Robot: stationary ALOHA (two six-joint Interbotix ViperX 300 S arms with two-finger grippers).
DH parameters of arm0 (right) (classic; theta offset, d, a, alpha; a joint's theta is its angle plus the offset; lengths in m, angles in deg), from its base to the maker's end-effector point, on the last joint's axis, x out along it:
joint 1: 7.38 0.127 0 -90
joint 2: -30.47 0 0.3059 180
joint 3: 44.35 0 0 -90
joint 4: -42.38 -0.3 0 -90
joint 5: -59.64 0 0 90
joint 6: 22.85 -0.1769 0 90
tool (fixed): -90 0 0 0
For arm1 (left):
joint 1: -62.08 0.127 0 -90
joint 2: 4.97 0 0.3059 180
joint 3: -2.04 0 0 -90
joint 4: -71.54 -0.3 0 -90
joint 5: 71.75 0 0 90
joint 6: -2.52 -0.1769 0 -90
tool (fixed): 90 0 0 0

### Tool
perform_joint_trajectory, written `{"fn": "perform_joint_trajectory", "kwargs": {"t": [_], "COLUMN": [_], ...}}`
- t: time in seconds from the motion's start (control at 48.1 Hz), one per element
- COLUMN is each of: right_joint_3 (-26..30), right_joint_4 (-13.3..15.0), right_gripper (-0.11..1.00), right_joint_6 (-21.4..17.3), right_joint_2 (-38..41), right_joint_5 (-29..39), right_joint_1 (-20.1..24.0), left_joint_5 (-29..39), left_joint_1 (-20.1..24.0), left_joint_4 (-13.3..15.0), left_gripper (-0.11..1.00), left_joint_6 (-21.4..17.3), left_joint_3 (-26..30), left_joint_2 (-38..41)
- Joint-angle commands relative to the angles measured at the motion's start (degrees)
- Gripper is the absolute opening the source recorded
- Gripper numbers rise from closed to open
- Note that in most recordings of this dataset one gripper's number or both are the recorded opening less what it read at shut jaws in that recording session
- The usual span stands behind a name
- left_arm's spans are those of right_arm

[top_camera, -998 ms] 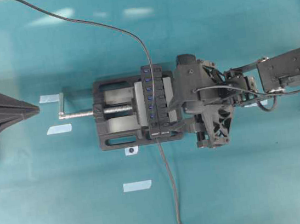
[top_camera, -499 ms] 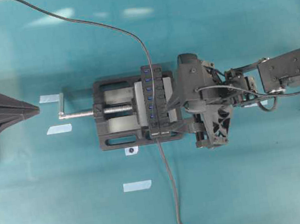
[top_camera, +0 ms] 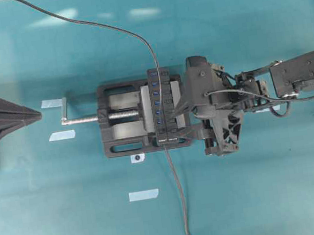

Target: Insert the USB into the front port of the fixed hub.

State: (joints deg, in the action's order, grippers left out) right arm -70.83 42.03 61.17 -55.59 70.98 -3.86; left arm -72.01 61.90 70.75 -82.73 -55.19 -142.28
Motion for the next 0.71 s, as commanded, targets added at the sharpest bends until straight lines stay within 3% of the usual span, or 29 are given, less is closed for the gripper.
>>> {"fn": "perform_joint_trajectory", "kwargs": {"t": [0.0,0.686], "right_joint_3": [0.5,0.4], "right_joint_4": [-0.2,-0.2], "right_gripper": [0.58,0.58], "right_joint_6": [-0.6,-0.5], "right_joint_2": [-0.7,-0.5], "right_joint_5": [-0.5,-1.5], "right_joint_1": [0.2,-0.6], "left_joint_5": [-0.6,-1.3], "left_joint_1": [0.0,-0.1], "left_joint_4": [-0.2,-0.1], "left_gripper": [0.0,0.0], "left_joint_6": [0.1,0.4], "left_joint_3": [0.6,1.1], "left_joint_2": [0.4,2.0]}}
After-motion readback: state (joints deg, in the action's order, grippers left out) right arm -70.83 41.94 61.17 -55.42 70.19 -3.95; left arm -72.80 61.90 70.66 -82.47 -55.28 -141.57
